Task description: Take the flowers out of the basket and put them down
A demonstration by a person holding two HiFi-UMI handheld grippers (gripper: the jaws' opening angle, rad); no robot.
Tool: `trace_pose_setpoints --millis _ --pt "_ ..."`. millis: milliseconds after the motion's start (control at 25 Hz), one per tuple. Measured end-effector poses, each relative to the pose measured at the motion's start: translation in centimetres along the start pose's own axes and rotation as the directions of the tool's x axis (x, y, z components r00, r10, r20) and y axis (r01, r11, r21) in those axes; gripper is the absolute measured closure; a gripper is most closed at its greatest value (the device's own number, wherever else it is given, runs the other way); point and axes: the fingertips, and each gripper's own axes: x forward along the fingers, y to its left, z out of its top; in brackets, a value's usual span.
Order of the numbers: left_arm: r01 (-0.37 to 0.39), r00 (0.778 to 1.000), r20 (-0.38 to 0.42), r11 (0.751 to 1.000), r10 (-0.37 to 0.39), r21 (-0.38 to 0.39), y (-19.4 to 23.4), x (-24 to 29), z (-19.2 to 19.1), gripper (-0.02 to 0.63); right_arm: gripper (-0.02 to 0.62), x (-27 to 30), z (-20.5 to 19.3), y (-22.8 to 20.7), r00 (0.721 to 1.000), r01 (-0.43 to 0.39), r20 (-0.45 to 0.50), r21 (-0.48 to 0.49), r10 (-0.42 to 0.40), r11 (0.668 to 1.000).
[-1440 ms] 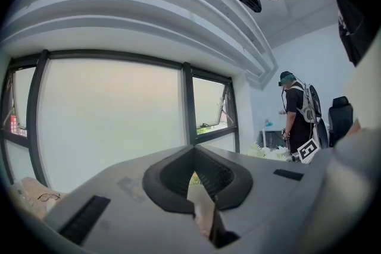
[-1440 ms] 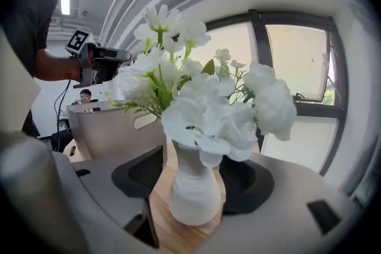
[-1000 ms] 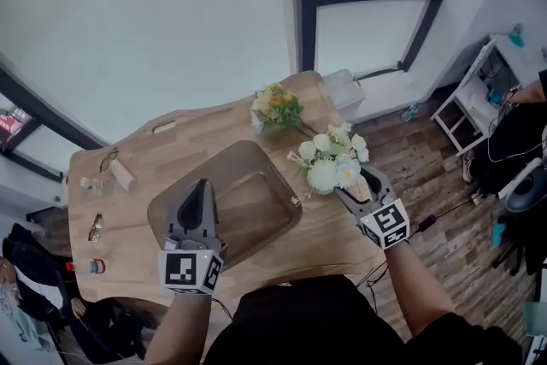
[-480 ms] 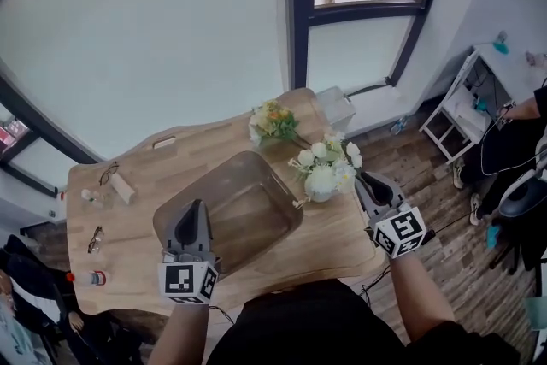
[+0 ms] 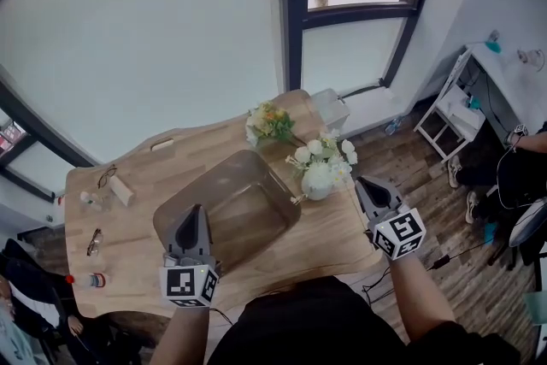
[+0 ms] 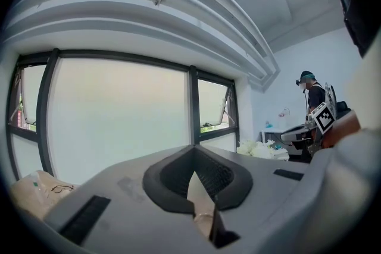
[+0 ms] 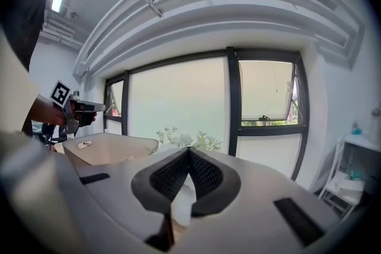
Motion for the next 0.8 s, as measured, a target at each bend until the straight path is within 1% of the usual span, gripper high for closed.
trace_pose_setpoints --millis 200,520,800 --pt "-0.005 1.0 0.007 1.0 0.005 -0.002 0.2 -0.4 0.4 0.606 0.574 0.1 0.2 0.3 1.0 -0.006 -0.001 0.006 0.006 1.0" --pt "-0.013 1.0 0.0 1.0 0.013 -0.011 0.6 -0.9 -0.2 0.606 0.574 0.4 0.0 1.3 1.0 -0.019 -0.004 0.012 0.019 1.0" --pt "-0.017 1.0 0.014 1.0 0.017 -0.013 1.0 -1.2 0.3 0.606 0.574 0.0 0.0 1.3 1.0 -0.01 -0.01 0.01 0.01 1.0"
